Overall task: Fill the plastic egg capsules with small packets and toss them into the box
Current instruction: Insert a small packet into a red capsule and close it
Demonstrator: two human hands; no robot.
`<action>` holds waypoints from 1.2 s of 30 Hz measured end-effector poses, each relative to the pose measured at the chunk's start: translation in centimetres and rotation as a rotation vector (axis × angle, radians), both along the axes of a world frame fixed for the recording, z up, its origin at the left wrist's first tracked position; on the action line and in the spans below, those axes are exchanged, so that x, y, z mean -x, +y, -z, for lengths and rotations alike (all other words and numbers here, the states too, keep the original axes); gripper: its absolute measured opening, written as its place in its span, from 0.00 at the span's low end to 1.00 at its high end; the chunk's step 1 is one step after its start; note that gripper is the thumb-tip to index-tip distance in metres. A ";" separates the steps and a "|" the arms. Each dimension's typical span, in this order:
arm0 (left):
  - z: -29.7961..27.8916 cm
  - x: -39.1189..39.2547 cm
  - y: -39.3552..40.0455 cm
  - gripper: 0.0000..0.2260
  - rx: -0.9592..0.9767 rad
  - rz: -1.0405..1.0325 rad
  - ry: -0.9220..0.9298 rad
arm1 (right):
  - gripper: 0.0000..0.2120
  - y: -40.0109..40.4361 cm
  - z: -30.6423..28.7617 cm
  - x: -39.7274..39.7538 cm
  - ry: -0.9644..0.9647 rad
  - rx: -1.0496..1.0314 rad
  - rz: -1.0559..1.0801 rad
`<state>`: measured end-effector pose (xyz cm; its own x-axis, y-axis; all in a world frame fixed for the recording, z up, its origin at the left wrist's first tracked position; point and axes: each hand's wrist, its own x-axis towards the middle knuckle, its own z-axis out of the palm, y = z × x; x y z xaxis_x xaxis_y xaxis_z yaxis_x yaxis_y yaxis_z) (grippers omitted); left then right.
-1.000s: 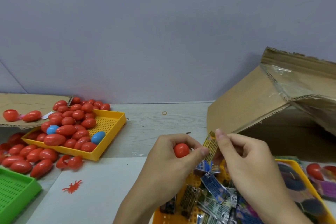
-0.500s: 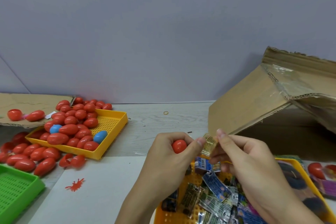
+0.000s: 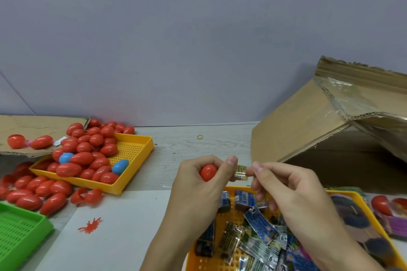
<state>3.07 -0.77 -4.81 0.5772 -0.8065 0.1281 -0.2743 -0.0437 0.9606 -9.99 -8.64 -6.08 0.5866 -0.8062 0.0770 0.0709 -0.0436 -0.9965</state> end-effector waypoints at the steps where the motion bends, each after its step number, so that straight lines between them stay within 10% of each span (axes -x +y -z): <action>1: 0.0 0.0 0.0 0.16 -0.003 0.003 -0.003 | 0.19 0.0 0.0 0.0 -0.013 -0.010 -0.007; 21: 0.3 -0.3 0.2 0.12 -0.142 0.214 0.019 | 0.16 -1.1 0.9 -0.1 -0.139 -0.301 0.006; 36: 0.6 -0.7 -0.2 0.07 0.033 0.035 0.116 | 0.16 -0.3 0.2 0.1 -0.008 -0.014 -0.166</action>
